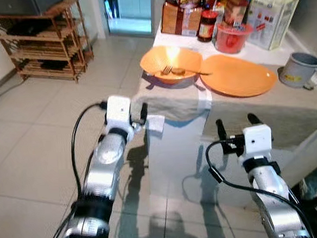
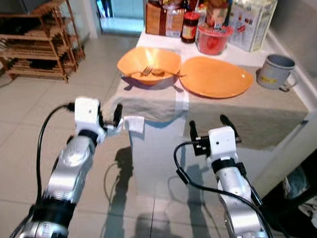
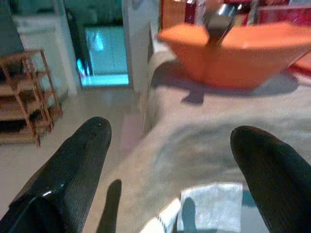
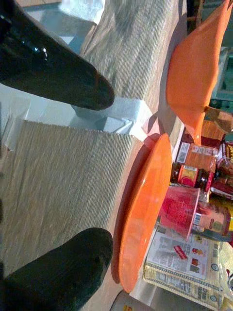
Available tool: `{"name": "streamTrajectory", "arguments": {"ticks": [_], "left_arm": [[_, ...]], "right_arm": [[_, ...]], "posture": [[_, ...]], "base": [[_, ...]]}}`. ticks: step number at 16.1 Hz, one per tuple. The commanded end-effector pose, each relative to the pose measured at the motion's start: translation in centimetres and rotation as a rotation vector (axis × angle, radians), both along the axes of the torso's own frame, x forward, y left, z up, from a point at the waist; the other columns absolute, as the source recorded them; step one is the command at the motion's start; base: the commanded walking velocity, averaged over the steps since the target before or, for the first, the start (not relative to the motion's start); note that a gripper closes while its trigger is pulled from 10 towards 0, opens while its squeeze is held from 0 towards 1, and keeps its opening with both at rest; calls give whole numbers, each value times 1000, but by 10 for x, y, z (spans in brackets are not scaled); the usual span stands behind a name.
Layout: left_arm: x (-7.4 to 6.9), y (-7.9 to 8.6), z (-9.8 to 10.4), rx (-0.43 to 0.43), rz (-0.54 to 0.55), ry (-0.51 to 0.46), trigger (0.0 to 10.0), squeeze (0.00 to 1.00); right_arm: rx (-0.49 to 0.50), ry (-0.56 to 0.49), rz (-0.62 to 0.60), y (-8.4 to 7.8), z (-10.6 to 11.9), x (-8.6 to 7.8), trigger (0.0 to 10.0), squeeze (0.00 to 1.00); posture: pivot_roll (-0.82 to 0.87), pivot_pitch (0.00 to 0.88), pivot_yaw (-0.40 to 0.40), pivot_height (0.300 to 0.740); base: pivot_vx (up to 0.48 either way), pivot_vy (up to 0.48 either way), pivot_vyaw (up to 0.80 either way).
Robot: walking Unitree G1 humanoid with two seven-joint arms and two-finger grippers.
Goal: Setting the table
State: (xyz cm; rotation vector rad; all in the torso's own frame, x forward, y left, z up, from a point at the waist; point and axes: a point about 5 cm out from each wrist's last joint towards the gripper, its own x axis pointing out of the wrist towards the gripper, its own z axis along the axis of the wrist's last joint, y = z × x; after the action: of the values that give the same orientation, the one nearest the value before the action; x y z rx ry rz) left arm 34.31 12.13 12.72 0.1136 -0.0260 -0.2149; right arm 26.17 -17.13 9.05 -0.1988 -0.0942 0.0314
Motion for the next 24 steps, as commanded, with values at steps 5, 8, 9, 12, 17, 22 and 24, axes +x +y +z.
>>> {"name": "streamTrajectory", "arguments": {"ticks": [5,8,9,12,17,22,24], "left_arm": [[16,-16,7,9,-69,-9,10000,0],[23,-17,11,14,-82,-15,10000,0],[26,-16,13,15,-84,-14,10000,0],[32,-15,18,23,-85,-20,10000,0],[40,-15,28,35,-81,-42,10000,0],[46,-15,38,25,-67,-64,10000,0],[48,-15,41,12,-59,-68,10000,0]], "right_arm": [[-1,-5,-9,-2,2,-2,10000,0],[-2,-3,-9,-1,1,-3,10000,0],[-2,-3,-10,-1,0,-3,10000,0],[-1,1,-17,-3,-1,-6,10000,0],[-1,12,-18,-2,-4,-10,10000,0],[-1,20,-17,-2,-5,-13,10000,0],[-2,22,-16,-2,-5,-14,10000,0]], "posture": [[-6,0,-20,740],[-11,0,-16,740],[-13,0,-13,740],[-19,0,-9,740],[-22,0,-4,740],[-26,0,-6,740],[-28,0,-6,740]], "base": [[0,0,0],[0,0,0],[0,0,0],[0,0,0],[0,0,0],[0,0,0],[0,0,0]]}}
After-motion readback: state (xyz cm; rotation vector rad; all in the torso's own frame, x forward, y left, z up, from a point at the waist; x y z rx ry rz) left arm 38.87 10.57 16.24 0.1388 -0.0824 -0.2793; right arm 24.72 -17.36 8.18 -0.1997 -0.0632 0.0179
